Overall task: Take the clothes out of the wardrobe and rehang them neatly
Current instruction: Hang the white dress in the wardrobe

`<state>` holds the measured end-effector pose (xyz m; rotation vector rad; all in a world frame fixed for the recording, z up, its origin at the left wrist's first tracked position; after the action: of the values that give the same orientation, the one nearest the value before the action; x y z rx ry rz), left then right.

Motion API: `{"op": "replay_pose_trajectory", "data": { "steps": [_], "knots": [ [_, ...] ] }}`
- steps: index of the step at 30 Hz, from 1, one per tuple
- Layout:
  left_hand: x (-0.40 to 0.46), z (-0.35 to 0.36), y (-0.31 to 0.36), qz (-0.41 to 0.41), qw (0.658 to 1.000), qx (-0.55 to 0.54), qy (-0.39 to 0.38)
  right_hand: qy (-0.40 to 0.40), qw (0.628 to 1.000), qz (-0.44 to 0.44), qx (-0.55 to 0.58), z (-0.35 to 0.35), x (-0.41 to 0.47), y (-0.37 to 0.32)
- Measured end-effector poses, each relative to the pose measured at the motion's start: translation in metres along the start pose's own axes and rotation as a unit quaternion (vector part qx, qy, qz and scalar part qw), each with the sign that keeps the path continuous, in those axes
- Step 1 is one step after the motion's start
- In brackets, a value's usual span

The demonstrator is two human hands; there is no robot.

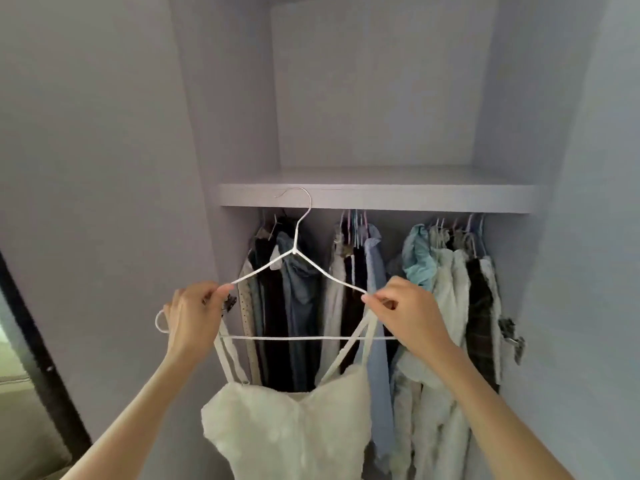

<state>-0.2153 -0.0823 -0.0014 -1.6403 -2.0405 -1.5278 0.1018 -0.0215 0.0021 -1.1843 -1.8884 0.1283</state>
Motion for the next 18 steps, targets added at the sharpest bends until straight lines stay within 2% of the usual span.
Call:
{"op": "replay_pose_trajectory", "data": {
  "steps": [5,11,13,16,18],
  "knots": [
    [0.023,0.064,0.014,0.048,0.995,-0.054,-0.065,-0.174,0.977,0.116,0.044,0.011,-0.02,0.029],
    [0.025,0.142,0.024,0.079,0.98,-0.114,-0.145,-0.27,0.925,0.218,0.156,0.001,-0.063,0.033],
    [0.022,0.156,0.045,0.103,0.972,-0.135,-0.162,-0.263,0.912,0.232,0.211,-0.005,-0.074,0.034],
    [0.012,0.173,0.069,0.14,0.965,-0.142,-0.171,-0.198,0.903,0.252,0.287,-0.016,-0.085,0.044],
    [0.001,0.187,0.075,0.154,0.958,-0.151,-0.187,-0.165,0.909,0.269,0.271,-0.022,-0.094,0.057]
  ]
}}
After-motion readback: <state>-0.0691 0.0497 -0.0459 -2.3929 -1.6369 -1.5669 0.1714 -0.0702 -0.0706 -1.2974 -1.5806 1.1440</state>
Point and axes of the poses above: each hand's wrist, its own x-axis towards the middle knuckle, its own z-axis out of the palm, y = z × x, the point moved 10 cm from there along x, towards the middle knuckle, and after that the axes turned 3 degrees about z, right-handed, at the moved point
